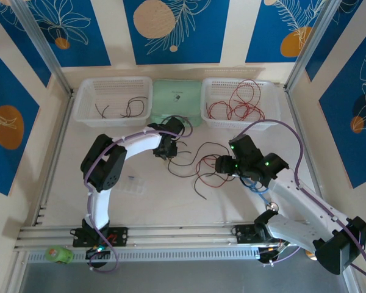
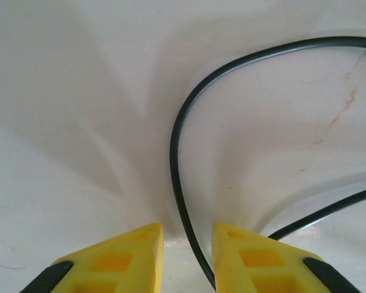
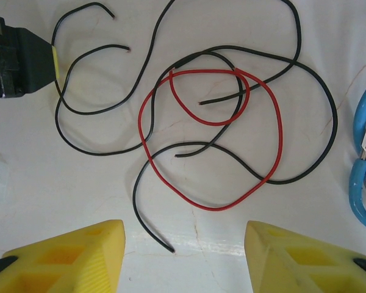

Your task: Untangle the cables

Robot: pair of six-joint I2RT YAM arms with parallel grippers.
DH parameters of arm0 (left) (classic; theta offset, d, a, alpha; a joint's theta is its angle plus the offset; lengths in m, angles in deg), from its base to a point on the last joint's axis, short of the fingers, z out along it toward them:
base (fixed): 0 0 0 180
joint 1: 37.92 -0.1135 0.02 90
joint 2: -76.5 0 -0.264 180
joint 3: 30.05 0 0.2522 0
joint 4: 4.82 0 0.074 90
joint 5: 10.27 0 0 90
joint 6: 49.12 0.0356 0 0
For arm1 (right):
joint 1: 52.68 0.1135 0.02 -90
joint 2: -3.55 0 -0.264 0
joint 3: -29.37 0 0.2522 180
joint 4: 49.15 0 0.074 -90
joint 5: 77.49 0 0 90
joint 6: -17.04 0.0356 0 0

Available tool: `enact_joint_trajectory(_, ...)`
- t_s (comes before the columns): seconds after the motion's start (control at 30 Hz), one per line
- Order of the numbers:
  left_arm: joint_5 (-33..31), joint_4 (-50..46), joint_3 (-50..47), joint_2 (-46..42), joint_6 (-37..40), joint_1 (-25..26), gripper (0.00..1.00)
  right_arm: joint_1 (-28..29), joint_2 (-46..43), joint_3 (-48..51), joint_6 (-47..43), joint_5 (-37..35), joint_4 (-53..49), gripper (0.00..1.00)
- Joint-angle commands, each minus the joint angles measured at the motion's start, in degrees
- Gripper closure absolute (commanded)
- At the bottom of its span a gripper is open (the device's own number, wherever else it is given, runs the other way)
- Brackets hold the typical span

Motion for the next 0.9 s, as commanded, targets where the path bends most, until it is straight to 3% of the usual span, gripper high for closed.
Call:
enact_joint_trajectory(0.0,-0.7,-0.4,-0.4,1.7,0.4,-0.7,0.74,-0.3,-1.1,0.5,0.5,1.2,0.2,0.45)
enact_joint_trajectory(0.27,0.9,0.5,-0.2,4.9,0.2,-0.6,0.79,-0.4,-1.6,0.9,0.5,1.2,0.4,0.45)
enact_joint_trajectory(0.37,0.2,0.1,-0.4,4.9,0.2,-0.6,0.86,-0.6,-2.1,1.2,0.6,1.3,0.5,0.45)
enact_joint_trajectory(0.47,-1.0,0.0,-1.1,3.6,0.3,-0.6,1.0,-0.8,-2.9,1.5,0.8,1.3,0.6,0.45)
enact_joint_trajectory(0.63,-0.3,1.4,-1.5,-2.2,3.3,-0.1,1.0,-1.2,-4.0,2.2,0.8,1.8,1.2,0.46)
enact_joint_trajectory(0.87,1.8,-8.2,11.6,-11.5,10.7,1.2,1.0,-1.9,-4.7,1.9,0.7,2.6,1.6,0.46)
